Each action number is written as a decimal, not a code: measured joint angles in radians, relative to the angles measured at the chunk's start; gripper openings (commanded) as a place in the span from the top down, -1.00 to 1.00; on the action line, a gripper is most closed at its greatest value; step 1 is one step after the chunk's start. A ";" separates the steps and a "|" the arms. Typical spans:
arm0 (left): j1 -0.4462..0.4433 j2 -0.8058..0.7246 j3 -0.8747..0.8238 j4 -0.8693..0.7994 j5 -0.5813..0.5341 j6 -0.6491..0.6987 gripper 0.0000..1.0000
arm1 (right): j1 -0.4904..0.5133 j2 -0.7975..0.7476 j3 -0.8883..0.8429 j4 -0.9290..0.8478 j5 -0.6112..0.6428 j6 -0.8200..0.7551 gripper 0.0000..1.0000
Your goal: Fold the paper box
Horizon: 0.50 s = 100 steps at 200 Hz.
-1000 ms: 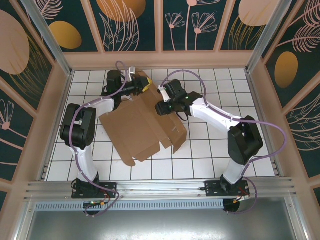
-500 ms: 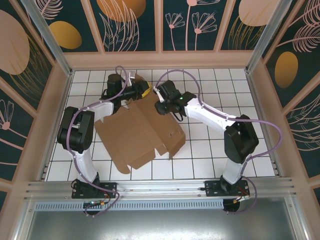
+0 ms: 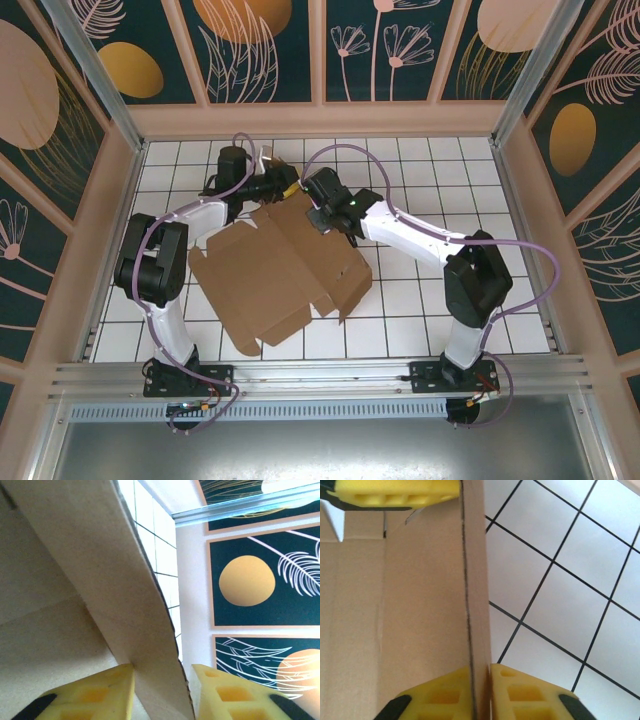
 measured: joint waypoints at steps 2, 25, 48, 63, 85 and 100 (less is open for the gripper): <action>-0.001 0.000 0.005 -0.008 -0.001 0.000 0.24 | 0.000 0.000 0.000 0.000 0.003 0.001 0.76; -0.008 0.000 0.056 -0.119 -0.028 0.034 0.19 | 0.005 0.002 0.000 0.000 0.035 -0.019 0.80; -0.015 -0.014 0.087 -0.219 -0.058 0.052 0.08 | 0.020 0.005 0.000 0.003 0.077 -0.041 0.82; -0.018 -0.026 0.097 -0.272 -0.074 0.052 0.02 | 0.032 0.005 0.000 0.009 0.104 -0.055 0.84; -0.023 -0.029 0.124 -0.335 -0.086 0.048 -0.01 | 0.051 0.005 -0.003 0.024 0.150 -0.082 0.85; -0.031 -0.029 0.151 -0.380 -0.098 0.048 -0.02 | 0.066 0.006 -0.009 0.040 0.190 -0.105 0.85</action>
